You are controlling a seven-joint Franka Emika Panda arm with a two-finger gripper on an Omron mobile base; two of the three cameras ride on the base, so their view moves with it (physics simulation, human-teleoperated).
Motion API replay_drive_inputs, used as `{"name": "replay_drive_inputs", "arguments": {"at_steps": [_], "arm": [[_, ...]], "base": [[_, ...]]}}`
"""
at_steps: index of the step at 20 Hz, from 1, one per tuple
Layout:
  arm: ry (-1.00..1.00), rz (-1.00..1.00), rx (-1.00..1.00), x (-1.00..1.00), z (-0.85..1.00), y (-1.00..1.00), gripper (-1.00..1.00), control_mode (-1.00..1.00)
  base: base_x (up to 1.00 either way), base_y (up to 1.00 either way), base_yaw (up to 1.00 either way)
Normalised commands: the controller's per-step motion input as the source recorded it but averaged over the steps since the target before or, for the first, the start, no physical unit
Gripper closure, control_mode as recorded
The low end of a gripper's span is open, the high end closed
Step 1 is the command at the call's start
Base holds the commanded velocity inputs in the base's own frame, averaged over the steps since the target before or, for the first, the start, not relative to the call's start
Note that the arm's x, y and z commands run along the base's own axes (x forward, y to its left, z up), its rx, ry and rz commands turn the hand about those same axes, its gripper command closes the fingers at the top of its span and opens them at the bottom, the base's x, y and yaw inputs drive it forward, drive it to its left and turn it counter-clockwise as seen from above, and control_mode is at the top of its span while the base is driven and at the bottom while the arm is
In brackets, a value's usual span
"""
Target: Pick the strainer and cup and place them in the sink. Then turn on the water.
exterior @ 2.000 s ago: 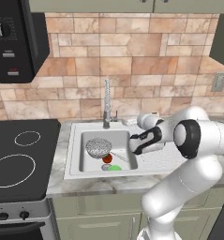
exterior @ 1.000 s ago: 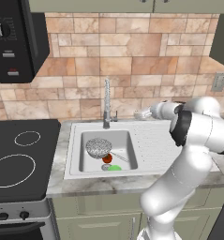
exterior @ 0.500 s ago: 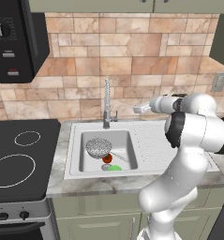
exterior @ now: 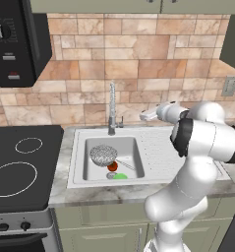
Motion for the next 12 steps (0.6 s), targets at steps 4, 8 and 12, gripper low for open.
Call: {"name": "replay_drive_inputs", "arguments": {"at_steps": [4,8,12], "arm": [[-0.13,0.0,0.0,-0.02,-0.28,0.0,-1.0,-1.0],[-0.07,0.04,0.0,-0.17,-0.17,0.0,-1.0,-1.0],[-0.06,0.08,0.01,-0.15,-0.15,0.0,-1.0,-1.0]], "base": [[0.0,0.0,0.0],[0.0,0.0,0.0],[0.0,0.0,0.0]]}}
